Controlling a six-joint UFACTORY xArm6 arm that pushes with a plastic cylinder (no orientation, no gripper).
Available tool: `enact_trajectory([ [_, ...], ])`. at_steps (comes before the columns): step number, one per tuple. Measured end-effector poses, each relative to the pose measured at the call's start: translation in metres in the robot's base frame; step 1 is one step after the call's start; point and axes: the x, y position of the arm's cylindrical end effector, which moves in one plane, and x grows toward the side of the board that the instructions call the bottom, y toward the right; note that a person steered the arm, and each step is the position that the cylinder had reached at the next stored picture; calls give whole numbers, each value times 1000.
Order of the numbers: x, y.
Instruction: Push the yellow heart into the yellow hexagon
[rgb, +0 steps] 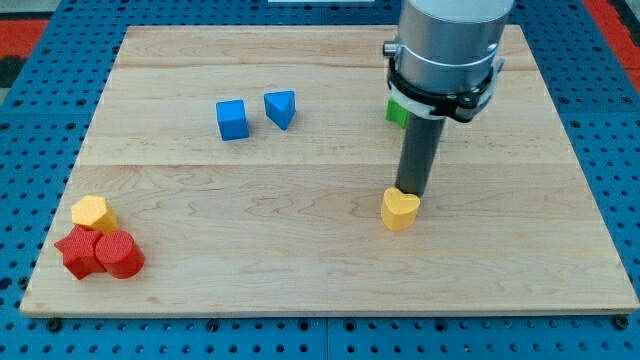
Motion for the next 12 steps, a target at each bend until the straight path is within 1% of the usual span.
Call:
enact_trajectory([
  [1, 12, 39],
  [2, 25, 0],
  [3, 25, -76],
  [4, 25, -134],
  [5, 25, -121],
  [6, 25, -144],
  [7, 25, -219],
  [8, 25, -268],
  [10, 28, -238],
  [12, 40, -314],
])
